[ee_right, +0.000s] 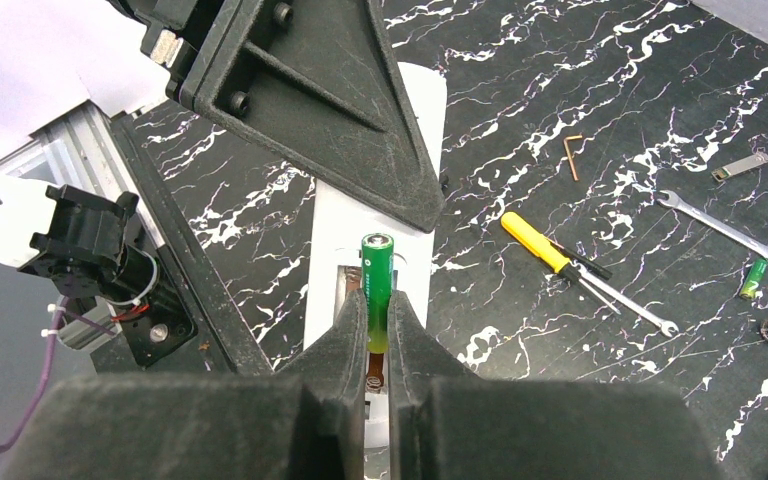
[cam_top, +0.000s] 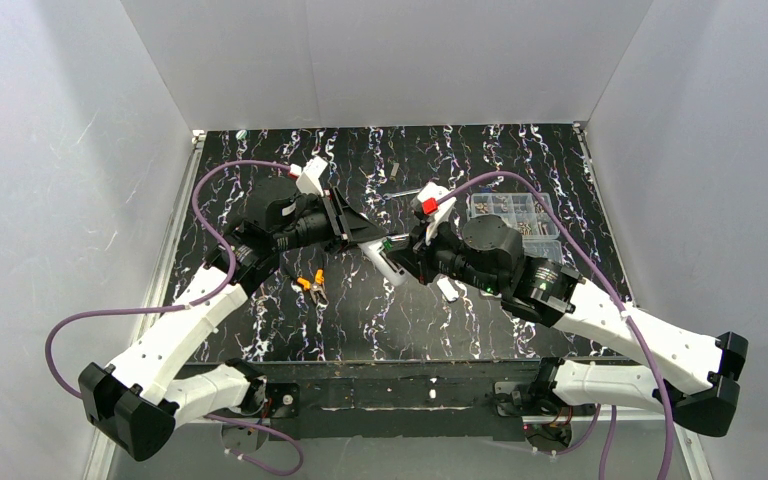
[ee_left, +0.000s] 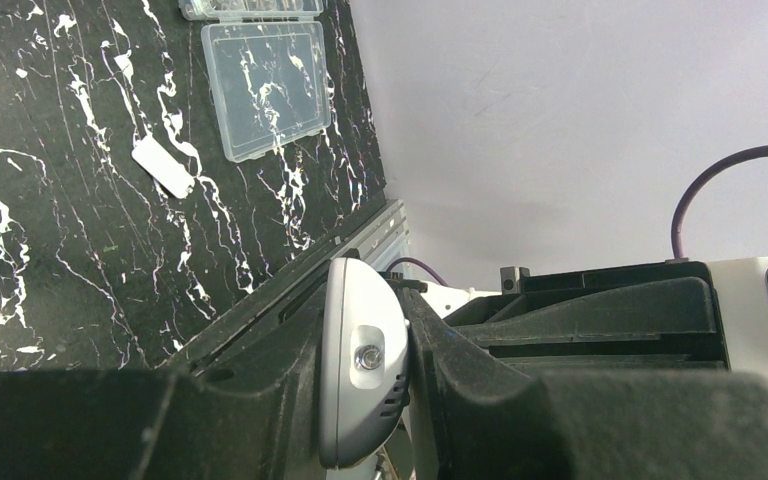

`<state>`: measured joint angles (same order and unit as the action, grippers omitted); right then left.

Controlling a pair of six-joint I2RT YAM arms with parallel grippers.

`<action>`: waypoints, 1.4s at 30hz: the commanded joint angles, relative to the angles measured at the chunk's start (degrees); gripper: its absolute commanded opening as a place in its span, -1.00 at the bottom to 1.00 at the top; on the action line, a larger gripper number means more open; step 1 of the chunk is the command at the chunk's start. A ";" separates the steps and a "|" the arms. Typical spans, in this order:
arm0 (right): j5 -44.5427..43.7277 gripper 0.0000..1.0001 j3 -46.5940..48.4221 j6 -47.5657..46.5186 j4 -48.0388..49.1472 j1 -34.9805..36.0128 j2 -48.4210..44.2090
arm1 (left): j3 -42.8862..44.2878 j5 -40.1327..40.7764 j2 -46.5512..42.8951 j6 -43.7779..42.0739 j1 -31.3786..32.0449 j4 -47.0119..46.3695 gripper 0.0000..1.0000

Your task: Load the batteries into the remote control

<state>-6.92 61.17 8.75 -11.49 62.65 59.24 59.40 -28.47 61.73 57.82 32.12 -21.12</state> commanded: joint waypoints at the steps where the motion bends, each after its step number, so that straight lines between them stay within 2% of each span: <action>1: -0.45 -0.84 -0.24 -0.62 1.25 0.22 -0.18 | -0.03 -1.94 -0.37 0.36 0.19 -2.87 -1.00; 8: -1.58 -0.63 -0.56 -1.57 -1.17 0.19 -0.27 | -0.57 -2.07 -0.38 0.58 0.14 -3.66 -1.00; 25: -0.89 -0.49 -1.15 -1.71 -3.87 0.25 0.07 | -0.87 -2.06 -0.59 0.93 0.18 -4.54 -1.00; 30: -3.53 -0.38 -1.14 -1.31 -4.61 0.19 0.17 | -1.50 -2.11 -1.06 1.05 0.21 -5.46 -1.00; 37: -5.45 -0.34 -1.13 -1.23 -5.09 0.21 -0.17 | -1.97 -2.15 -1.14 1.32 0.15 -5.97 -1.00; 42: -4.91 -0.09 -1.47 -0.92 -3.98 0.19 -0.23 | -2.24 -2.27 -1.13 1.24 0.19 -6.00 -1.00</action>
<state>-10.52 60.07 7.79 -15.53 62.76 59.27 57.06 -28.01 61.89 58.39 32.12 -23.27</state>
